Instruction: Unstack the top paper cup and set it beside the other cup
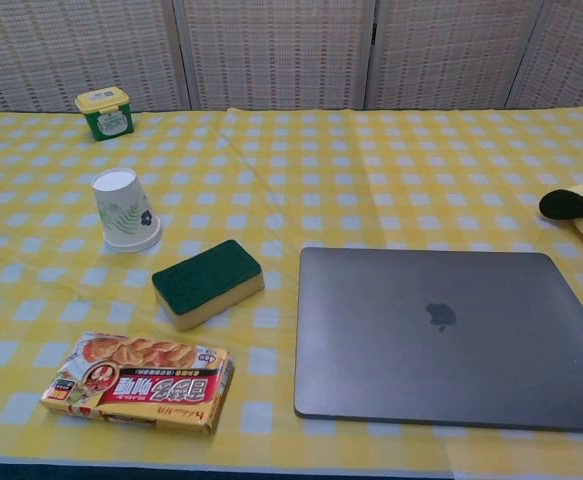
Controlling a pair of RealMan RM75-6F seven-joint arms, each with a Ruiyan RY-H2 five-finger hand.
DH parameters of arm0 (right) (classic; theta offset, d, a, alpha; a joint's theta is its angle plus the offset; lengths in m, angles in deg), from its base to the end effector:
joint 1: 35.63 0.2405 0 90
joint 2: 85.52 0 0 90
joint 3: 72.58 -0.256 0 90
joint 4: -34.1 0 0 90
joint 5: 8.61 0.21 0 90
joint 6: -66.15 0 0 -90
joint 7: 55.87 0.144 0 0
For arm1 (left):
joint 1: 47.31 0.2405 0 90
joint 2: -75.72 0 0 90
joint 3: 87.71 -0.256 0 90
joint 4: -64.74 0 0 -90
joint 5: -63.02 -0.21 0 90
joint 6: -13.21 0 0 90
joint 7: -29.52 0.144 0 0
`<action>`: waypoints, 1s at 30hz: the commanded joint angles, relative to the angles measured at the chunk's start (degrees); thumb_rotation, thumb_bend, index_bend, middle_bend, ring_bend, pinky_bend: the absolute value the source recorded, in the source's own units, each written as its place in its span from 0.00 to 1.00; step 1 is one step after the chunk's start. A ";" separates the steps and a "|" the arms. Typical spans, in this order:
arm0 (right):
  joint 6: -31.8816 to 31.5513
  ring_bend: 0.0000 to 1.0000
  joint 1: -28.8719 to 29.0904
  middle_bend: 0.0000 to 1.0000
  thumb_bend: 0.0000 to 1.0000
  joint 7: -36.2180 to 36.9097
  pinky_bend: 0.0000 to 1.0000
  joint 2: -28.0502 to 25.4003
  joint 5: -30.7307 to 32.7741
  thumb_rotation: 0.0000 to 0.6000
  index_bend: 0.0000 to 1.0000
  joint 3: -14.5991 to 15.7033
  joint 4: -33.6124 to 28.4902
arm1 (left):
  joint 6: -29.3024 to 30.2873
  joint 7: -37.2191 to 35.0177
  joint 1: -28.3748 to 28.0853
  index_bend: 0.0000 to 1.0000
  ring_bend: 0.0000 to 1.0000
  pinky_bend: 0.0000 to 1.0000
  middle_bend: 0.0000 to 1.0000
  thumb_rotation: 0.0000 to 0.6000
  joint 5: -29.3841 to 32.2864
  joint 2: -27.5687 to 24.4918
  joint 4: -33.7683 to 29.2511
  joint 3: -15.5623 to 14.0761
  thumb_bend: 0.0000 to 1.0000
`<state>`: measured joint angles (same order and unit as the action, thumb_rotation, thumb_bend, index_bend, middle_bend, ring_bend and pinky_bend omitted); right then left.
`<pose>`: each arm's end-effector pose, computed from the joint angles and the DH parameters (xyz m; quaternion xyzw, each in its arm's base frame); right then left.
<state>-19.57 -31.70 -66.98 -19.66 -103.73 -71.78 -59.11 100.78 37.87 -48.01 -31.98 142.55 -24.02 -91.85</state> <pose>-0.2910 -0.1603 0.1326 0.6733 -0.3220 0.3568 0.5618 -0.3155 0.1312 0.1303 -0.6704 -0.3476 -0.3282 0.5674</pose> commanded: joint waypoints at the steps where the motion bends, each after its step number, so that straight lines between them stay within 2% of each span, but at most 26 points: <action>1: -0.03 0.00 -0.01 0.00 0.19 -0.07 0.00 0.00 0.08 1.00 0.00 -0.03 0.02 | 0.11 0.17 0.03 0.07 0.00 0.16 0.00 1.00 -0.22 0.10 -0.03 -0.10 0.26; 8: -0.77 0.00 -0.38 0.00 0.19 0.03 0.00 -0.10 -0.67 1.00 0.00 0.35 -0.31 | 0.45 -0.13 -0.31 0.07 0.00 0.16 0.00 1.00 -1.60 -0.22 -0.72 -0.35 0.26; 11: -1.84 0.00 -0.80 0.00 0.19 0.43 0.00 -0.34 -1.48 1.00 0.00 0.58 -0.43 | -0.63 0.55 -1.99 0.08 0.00 0.16 0.00 1.00 -2.99 -2.22 -3.16 0.03 0.26; 13: -2.67 0.00 -1.09 0.00 0.19 0.70 0.00 -0.42 -2.01 1.00 0.00 0.66 -0.36 | -2.19 1.56 -3.51 0.12 0.00 0.16 0.00 1.00 -3.10 -4.24 -5.78 0.65 0.26; 15: -3.45 0.00 -1.38 0.00 0.19 0.95 0.00 -0.54 -2.74 1.00 0.00 0.85 -0.29 | -4.63 4.90 -5.54 0.16 0.00 0.16 0.00 1.00 -2.76 -6.69 -9.49 1.76 0.26; 18: -4.55 0.00 -1.77 0.00 0.19 1.27 0.00 -0.62 -3.77 1.00 0.00 1.10 -0.06 | -9.70 8.35 -9.13 0.17 0.00 0.16 0.00 1.00 -1.11 -9.78 -14.94 3.53 0.26; 21: -5.28 0.00 -2.03 0.00 0.19 1.83 0.00 -0.76 -4.19 1.00 0.00 1.11 0.09 | -15.88 8.90 -13.71 0.17 0.00 0.16 0.00 1.00 2.11 -12.60 -19.16 6.05 0.26; 26: -6.64 0.00 -2.25 0.00 0.19 3.10 0.00 -1.16 -5.18 1.00 0.00 0.95 0.11 | -27.18 5.85 -22.45 0.20 0.00 0.16 0.00 1.00 11.38 -14.25 -20.68 11.61 0.26; 30: -7.06 0.00 -2.17 0.00 0.19 3.82 0.00 -1.21 -5.37 1.00 0.00 0.63 0.58 | -32.03 10.04 -27.44 0.23 0.00 0.16 0.00 1.00 16.01 -12.59 -18.63 13.90 0.26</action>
<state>-26.59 -33.90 -63.33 -20.85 -109.21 -71.03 -58.61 71.97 45.67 -72.21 -19.23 129.70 -43.09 -80.22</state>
